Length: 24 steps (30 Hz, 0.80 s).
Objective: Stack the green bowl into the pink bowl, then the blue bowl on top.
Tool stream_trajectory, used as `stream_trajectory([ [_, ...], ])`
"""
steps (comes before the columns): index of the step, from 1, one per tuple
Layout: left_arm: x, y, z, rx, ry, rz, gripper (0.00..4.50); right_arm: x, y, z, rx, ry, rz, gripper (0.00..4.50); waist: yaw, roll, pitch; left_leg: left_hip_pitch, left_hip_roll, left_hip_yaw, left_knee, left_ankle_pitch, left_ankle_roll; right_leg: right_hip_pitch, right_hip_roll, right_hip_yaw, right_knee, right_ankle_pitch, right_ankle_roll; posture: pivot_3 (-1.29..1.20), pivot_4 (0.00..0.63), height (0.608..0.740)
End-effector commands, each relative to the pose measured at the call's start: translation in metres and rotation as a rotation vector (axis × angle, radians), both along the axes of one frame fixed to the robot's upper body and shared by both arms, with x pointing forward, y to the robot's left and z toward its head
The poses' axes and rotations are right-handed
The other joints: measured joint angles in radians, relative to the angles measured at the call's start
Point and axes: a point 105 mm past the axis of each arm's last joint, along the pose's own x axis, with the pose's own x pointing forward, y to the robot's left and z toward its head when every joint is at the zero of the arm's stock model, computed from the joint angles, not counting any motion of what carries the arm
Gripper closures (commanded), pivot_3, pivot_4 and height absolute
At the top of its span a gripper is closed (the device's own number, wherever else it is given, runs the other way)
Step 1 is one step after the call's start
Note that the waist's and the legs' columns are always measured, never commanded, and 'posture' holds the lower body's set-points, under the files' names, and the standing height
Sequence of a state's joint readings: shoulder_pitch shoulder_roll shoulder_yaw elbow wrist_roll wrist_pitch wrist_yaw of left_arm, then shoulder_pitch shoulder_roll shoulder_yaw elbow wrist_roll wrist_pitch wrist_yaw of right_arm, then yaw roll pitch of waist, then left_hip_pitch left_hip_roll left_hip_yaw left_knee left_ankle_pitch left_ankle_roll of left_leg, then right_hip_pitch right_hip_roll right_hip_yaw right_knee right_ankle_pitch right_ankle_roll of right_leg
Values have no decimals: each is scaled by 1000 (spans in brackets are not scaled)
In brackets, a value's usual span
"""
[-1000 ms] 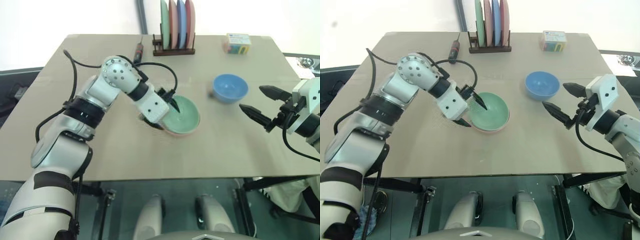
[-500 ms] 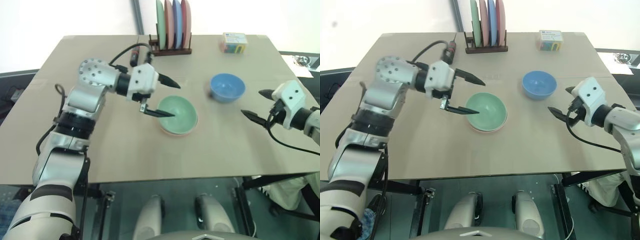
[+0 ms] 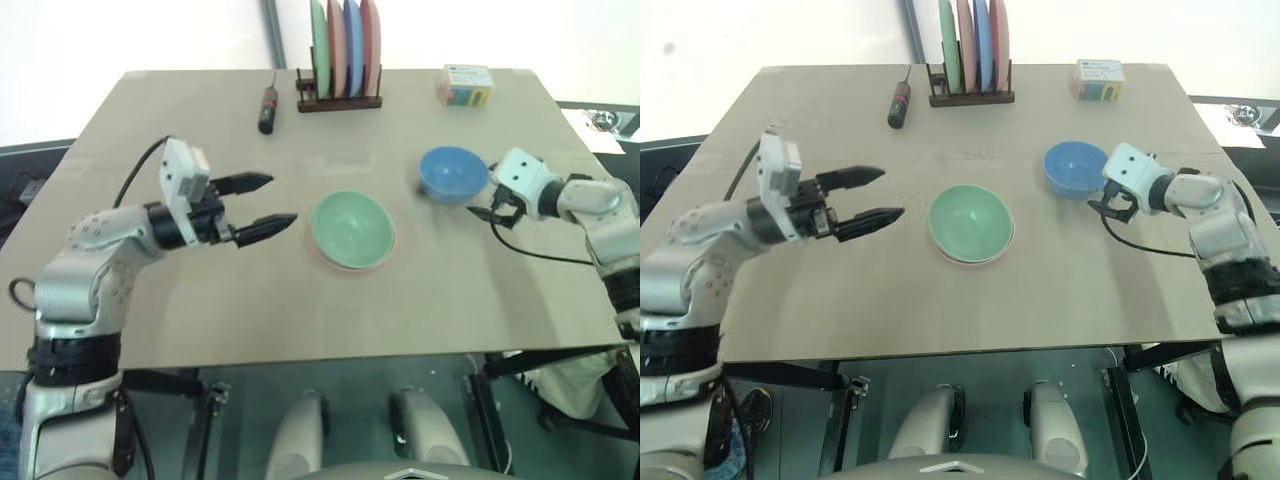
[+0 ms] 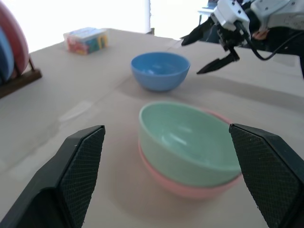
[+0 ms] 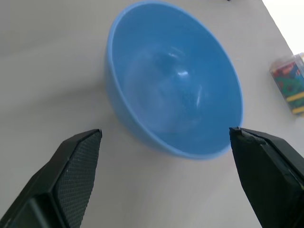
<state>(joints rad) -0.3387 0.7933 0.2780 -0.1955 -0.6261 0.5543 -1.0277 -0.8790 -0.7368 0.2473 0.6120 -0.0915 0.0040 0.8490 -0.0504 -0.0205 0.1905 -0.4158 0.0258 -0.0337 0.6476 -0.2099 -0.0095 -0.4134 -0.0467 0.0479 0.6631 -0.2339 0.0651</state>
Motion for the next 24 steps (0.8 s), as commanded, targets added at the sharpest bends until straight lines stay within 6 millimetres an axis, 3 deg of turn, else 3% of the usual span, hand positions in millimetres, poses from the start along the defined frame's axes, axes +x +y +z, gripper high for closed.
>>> stream_trajectory([
  [1, -21, 6, 17, -4, -60, 13, 48, 10, 12, 2, -58, -10, 70, 0, 5, 0, 0, 0, 0, 0, 0, 0, 0, 0, 0, 0, 0, 0, 0, 0, 150, 740],
  [10, -43, 21, 11, -30, -26, 73, 48, 24, 27, -15, -116, 56, 104, 0, 7, 0, 0, 0, -1, -1, 0, 0, 0, 1, -1, -1, -1, 0, 0, 0, 150, 740],
  [11, -44, 22, 10, -32, -25, 79, 0, 25, 28, -14, -115, 55, 102, 496, 7, 0, 0, 0, -1, -1, 0, 0, 0, 1, -1, -1, -1, 0, 0, 0, 150, 740],
  [13, -46, 23, 10, -31, -24, 86, 0, 26, 29, -13, -124, 56, 106, 739, 5, 0, 0, 0, -1, -1, -1, 0, 0, 1, -1, -1, 0, 0, 0, 0, 150, 740],
  [17, -48, 24, 12, -32, -25, 102, 0, 27, 31, -12, -122, 57, 115, 2440, 5, 0, 0, 0, -1, -1, -1, 0, 0, 1, -1, -1, 0, 0, 0, 0, 150, 740],
  [19, -48, 25, 12, -32, -26, 107, 0, 26, 32, -14, -125, 66, 124, 2910, 6, 0, 0, 0, -1, -1, -1, 0, 0, 1, -1, -1, 0, 0, 0, 0, 150, 740],
  [20, -48, 25, 12, -30, -25, 107, 0, 25, 32, -15, -127, 68, 127, 3444, 6, 0, 0, 0, -1, -1, -1, 0, 0, 1, -1, -1, 0, 0, 0, 0, 150, 740],
  [22, -48, 24, 12, -29, -24, 107, 0, 25, 31, -15, -127, 67, 130, 3834, 6, 0, 0, 0, -1, -1, -1, 0, 0, 1, -1, -1, 0, 0, 0, 0, 150, 740],
  [23, -47, 24, 12, -31, -24, 105, 0, 25, 31, -15, -127, 64, 132, 4436, 6, 0, 0, 0, -1, -1, -1, 0, 0, 1, -1, -1, 0, 0, 0, 0, 150, 740],
  [24, -47, 23, 13, -35, -24, 104, 0, 25, 31, -14, -128, 60, 132, 4473, 6, 0, 0, 0, -1, -1, -1, 0, 0, 1, -1, -1, 0, 0, 0, 0, 150, 740],
])
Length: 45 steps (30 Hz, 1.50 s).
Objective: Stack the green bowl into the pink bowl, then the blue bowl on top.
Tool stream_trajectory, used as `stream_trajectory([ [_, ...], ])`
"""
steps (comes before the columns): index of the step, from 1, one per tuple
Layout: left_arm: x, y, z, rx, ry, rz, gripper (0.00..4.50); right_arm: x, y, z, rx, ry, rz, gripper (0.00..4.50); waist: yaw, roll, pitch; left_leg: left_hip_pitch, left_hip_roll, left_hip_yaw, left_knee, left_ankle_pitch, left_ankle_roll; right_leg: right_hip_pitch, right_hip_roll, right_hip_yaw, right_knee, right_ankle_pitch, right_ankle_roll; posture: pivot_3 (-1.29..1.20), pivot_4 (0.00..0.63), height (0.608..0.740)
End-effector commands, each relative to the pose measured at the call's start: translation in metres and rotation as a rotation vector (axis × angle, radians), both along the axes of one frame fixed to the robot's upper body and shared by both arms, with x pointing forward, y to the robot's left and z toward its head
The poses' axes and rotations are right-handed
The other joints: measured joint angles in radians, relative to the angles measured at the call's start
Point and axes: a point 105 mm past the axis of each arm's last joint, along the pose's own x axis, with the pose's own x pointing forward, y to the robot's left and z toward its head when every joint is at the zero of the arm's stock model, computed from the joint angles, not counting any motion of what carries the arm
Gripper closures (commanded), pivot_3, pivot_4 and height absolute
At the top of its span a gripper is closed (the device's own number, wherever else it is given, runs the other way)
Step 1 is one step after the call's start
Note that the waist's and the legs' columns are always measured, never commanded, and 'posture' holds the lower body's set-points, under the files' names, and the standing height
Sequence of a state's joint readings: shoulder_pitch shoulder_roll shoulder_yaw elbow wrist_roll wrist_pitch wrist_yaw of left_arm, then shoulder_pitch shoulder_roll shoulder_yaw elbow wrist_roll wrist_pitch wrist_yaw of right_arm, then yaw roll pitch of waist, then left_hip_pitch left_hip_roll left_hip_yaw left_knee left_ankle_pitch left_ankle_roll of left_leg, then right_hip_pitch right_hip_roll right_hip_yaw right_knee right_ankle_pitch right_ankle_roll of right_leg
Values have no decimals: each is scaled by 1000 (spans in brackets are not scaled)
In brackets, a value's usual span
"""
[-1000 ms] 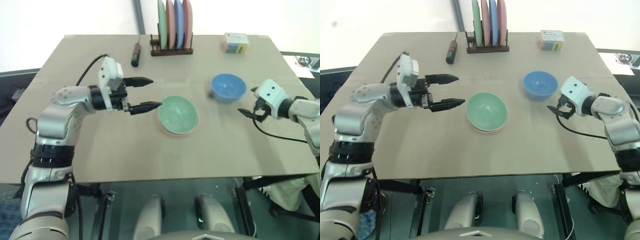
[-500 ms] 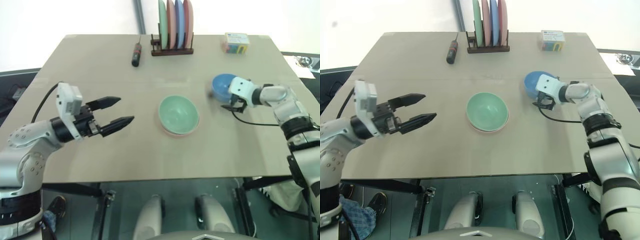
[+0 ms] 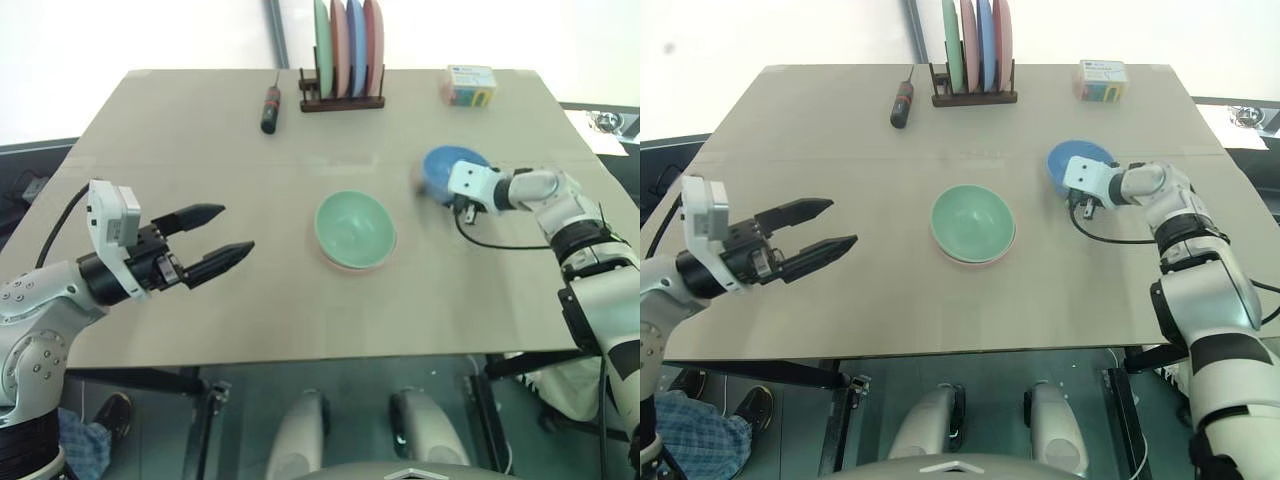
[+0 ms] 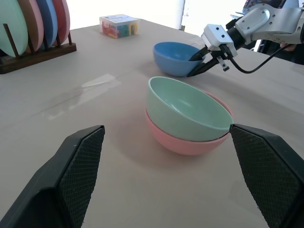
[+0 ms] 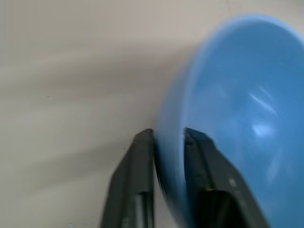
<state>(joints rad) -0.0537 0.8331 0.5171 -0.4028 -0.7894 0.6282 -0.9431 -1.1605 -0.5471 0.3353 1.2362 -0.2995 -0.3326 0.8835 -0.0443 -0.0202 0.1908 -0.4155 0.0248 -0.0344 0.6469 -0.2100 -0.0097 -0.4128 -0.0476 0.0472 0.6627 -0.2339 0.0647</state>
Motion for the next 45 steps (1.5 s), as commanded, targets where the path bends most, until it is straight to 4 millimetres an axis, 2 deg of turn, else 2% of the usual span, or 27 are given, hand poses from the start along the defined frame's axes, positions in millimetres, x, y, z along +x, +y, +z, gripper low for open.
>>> stream_trajectory([
  [1, -4, -3, 13, 8, -52, -11, 0, 4, 1, 20, 11, -72, 18, 4473, 0, 0, 0, 0, 0, 0, 0, 0, 0, 0, 0, 0, 0, 0, 0, 0, 150, 740],
  [6, 1, -3, 14, 3, -54, -13, 0, 1, 8, 32, 34, -102, 73, 4473, -1, 0, 0, 0, 0, 0, 0, 0, 0, 0, 0, 0, 0, 0, 0, 0, 150, 740],
  [10, 2, -4, 13, 13, -51, -20, 0, -10, 35, 63, 143, -125, 219, 4473, -2, 1, 1, 0, 0, 0, 0, 0, 0, 0, 0, 0, 0, 0, 0, 0, 150, 740],
  [13, 4, -3, 14, 23, -50, -23, 0, -36, 58, 90, 244, -111, 359, 4473, -1, 2, 1, 0, 0, 0, -1, 0, 0, -1, 0, 0, 0, 0, 0, 0, 150, 740],
  [17, 5, -4, 13, 26, -43, -43, 0, -88, 84, 106, 294, -52, 540, 4473, 8, 2, 1, 0, 1, -1, -3, 0, 0, -1, 0, -1, 0, 0, 0, 0, 150, 740],
  [20, 7, -7, 16, 7, -50, -61, 0, -127, 101, 110, 316, 12, 651, 4473, 11, 2, 1, -1, 0, -2, -3, 0, 0, -1, 0, -2, -1, 0, 0, 0, 150, 740],
  [23, 8, -10, 19, -20, -47, -75, 0, -147, 111, 105, 296, 35, 688, 4473, 9, 1, 1, 0, 0, -2, -2, 0, 0, -1, 0, -2, 0, 0, 0, 0, 150, 740],
  [27, 10, -11, 20, -21, -59, -79, 0, -155, 118, 94, 247, 35, 688, 4473, 7, 1, 1, 1, 0, -1, -2, 0, 0, 0, 0, -2, 0, 0, 0, 0, 150, 740],
  [32, 12, -11, 18, -19, -58, -80, 0, -155, 126, 84, 226, 25, 678, 4473, 6, 1, 1, 0, 0, -1, -2, 0, 0, -1, 0, -2, 0, 0, 0, 0, 150, 740],
  [33, 12, -11, 17, -18, -55, -80, 0, -155, 128, 83, 223, 30, 682, 3742, 6, 1, 1, 0, 0, -1, -2, 0, 0, -1, 0, -2, 0, 0, 0, 0, 150, 740],
  [35, 13, -9, 15, -11, -52, -74, 0, -156, 129, 82, 223, 34, 688, 3269, 6, 1, 1, 0, 0, -1, -2, 0, 0, -1, 0, -2, 0, 0, 0, 0, 150, 740],
  [42, 15, -7, 6, 21, -44, -41, 0, -143, 121, 88, 266, -21, 613, 273, 6, 1, 1, 0, 0, -1, -2, 0, 0, -1, 0, -2, 0, 0, 0, 0, 150, 740],
  [45, 10, -6, 3, 21, -51, -26, 0, -134, 95, 93, 394, -19, 509, 273, 10, 0, 0, 0, 0, -1, -2, 0, 0, -1, 0, -2, -1, 0, 0, 0, 150, 740],
])
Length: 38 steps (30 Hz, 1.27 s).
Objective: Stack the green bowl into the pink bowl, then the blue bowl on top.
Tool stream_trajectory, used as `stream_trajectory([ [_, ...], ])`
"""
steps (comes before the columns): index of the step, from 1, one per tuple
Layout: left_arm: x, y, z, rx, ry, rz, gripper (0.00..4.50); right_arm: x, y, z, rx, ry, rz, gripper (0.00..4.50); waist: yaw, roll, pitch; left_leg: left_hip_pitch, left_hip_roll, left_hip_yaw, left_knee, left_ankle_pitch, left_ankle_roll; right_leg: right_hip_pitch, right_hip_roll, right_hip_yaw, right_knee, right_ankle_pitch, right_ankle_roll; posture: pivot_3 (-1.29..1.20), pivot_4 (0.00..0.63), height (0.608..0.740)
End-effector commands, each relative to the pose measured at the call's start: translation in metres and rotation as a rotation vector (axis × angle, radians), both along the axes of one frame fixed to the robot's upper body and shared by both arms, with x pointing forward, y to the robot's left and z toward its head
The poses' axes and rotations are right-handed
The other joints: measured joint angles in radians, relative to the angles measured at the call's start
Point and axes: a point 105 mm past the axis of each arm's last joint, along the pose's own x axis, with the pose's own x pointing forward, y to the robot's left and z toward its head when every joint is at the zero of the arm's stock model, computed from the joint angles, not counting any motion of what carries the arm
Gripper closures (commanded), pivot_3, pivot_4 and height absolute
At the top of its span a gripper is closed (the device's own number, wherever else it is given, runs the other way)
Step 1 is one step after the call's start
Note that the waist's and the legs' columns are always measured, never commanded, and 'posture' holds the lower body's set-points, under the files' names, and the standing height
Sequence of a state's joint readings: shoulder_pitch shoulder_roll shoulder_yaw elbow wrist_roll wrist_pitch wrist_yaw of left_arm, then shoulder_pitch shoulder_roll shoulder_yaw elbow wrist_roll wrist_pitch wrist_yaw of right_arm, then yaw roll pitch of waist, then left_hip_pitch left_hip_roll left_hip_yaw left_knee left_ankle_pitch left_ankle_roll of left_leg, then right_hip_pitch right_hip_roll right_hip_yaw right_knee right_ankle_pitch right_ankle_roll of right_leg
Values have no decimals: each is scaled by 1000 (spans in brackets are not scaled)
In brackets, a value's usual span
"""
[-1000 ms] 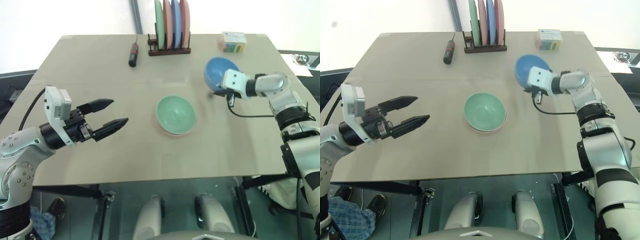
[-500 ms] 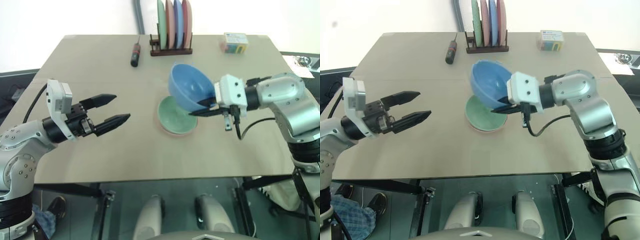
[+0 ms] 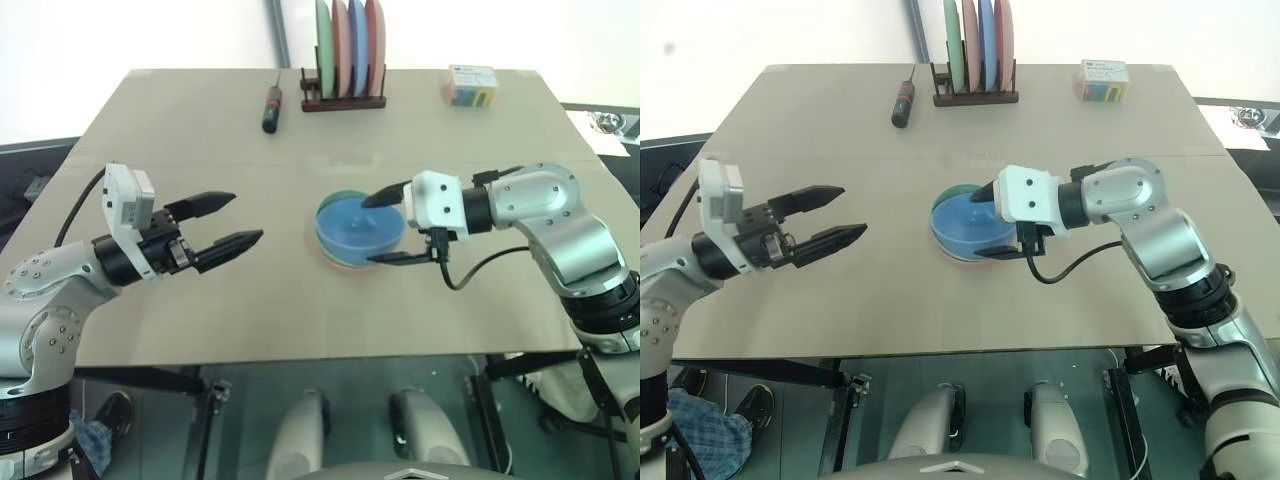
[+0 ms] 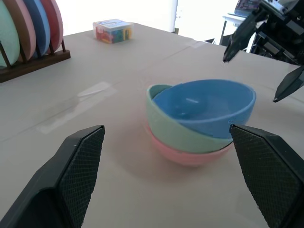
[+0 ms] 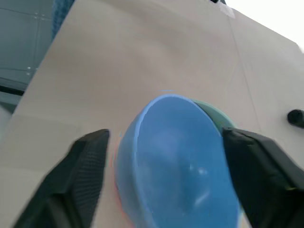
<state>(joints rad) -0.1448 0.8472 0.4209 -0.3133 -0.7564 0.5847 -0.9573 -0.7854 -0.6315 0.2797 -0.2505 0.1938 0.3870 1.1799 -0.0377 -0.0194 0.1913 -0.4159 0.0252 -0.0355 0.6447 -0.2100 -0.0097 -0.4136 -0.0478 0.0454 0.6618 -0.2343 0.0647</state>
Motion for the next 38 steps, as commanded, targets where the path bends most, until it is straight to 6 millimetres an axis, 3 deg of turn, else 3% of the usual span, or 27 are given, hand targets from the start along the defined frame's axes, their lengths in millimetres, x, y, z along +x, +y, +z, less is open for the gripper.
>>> stream_trajectory([
  [1, -9, -1, 3, 13, -52, 8, 0, 11, -38, 16, 155, 10, -137, 273, 5, -1, 0, 0, 0, 0, 0, 0, 0, 0, 0, 0, -1, 0, 0, 0, 150, 740],
  [8, -25, -1, -6, -13, -74, 75, 0, 2, -120, -11, 247, 184, -324, 273, 9, 0, 0, 0, 0, 1, -1, 0, 0, 0, -1, 0, -1, 0, 0, 0, 150, 740],
  [15, -37, 12, -24, -17, -60, 202, 0, -14, -177, -26, 329, 236, -439, 273, 2, -1, 0, 2, 0, 2, 0, 0, 0, 1, 0, 2, 0, -2, -3, 0, 150, 740],
  [24, -44, 33, -28, 22, -74, 270, 0, -23, -200, -31, 358, 297, -448, 273, 1, -1, 0, 2, 0, 3, 1, 0, 0, 2, 0, 2, -1, -4, -1, 0, 150, 740],
  [38, -42, 27, -25, 54, -107, 210, 0, -26, -201, -34, 381, 300, -438, 273, 2, -1, -1, 2, 0, 3, 1, 0, 0, 2, 0, 2, -1, -4, -1, 0, 150, 740],
])
